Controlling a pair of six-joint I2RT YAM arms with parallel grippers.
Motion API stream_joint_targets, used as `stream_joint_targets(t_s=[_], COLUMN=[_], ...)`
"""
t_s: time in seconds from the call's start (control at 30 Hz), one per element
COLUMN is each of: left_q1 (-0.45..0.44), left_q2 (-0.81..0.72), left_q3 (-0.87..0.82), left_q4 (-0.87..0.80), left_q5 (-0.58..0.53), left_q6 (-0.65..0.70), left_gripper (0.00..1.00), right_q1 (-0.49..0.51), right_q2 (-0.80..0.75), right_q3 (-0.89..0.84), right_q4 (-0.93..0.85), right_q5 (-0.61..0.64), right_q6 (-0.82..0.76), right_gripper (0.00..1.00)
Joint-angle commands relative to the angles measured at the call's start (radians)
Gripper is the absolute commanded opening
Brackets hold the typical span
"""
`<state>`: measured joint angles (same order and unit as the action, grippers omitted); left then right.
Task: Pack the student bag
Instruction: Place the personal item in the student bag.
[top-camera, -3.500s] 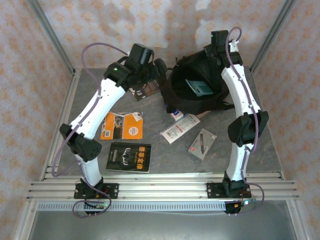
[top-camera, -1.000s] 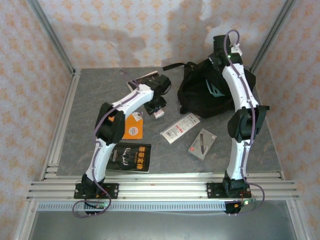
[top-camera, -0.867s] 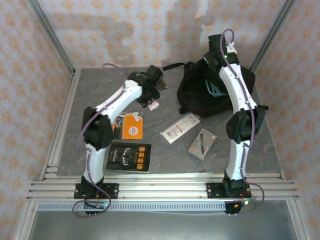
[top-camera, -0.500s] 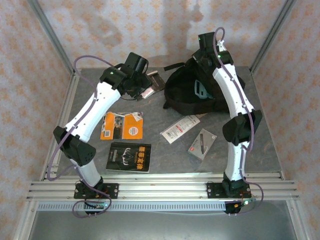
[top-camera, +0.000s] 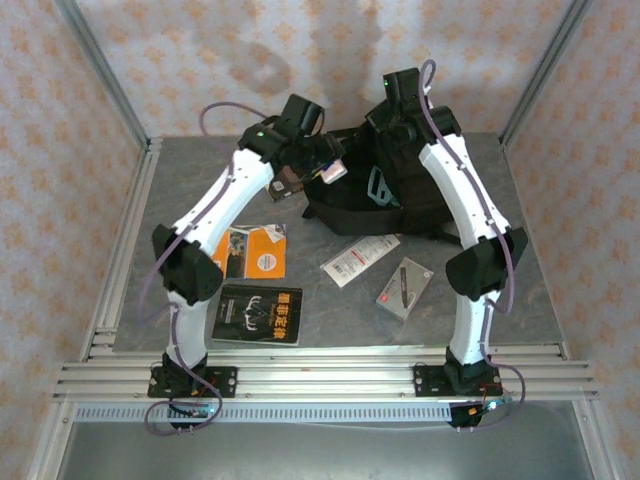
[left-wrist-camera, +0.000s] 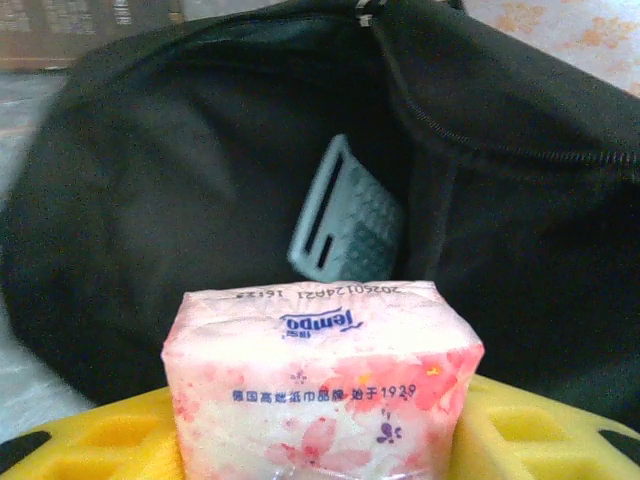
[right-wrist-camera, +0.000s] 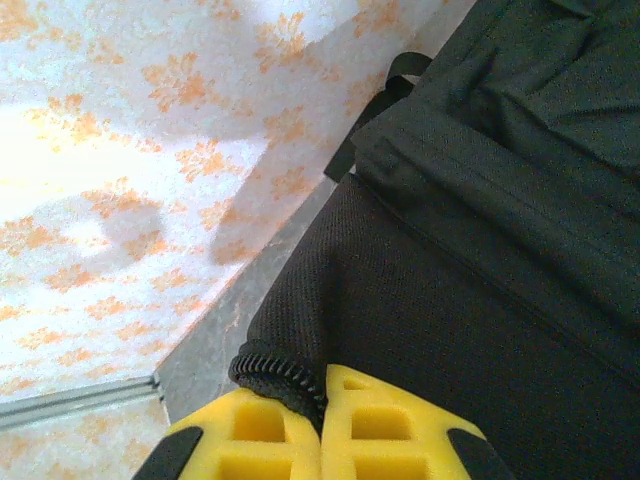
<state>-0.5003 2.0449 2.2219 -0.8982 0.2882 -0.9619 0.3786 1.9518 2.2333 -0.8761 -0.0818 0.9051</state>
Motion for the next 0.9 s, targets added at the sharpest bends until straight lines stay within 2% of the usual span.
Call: stream_joint_targets(t_s=[0.0, 0.33, 0.47, 0.53, 0.67, 0.87], left_q1=[-0.026, -0.067, -0.09, -0.105, -0.122, -0.111], left_q2=[0.125, 0.303, 0.347, 0.364, 0.379, 0.337], left_q3=[0.188, 0.251, 0.26, 0.271, 0.288, 0.295], left_q4=[-0.026, 0.06, 0.15, 0.188, 0.231, 0.212], left_q5=[0.004, 0.023, 0.09, 0.117, 0.139, 0.131], left_q6=[0.068, 0.083, 0.039, 0.018, -0.005, 0.046], left_gripper=[0.56, 0.59, 0.61, 0.66, 0.87, 0.89], right_q1=[0.009, 0.009, 0.009, 0.007, -0.006, -0.031], right_q2=[-0.101, -0.139, -0.124, -0.119, -0.11, -0.107], right_q3=[-0.03, -0.124, -0.115, -0.116, -0.11, -0.078], right_q4=[0.126, 0.295, 0.333, 0.354, 0.391, 0.364], right_q5=[-0.039, -0.084, -0.085, -0.081, -0.074, -0.055], right_q6=[0.035, 0.117, 0.144, 0.157, 0.178, 0.135], right_gripper=[0.0, 0.0, 0.0, 0.0, 0.0, 0.0])
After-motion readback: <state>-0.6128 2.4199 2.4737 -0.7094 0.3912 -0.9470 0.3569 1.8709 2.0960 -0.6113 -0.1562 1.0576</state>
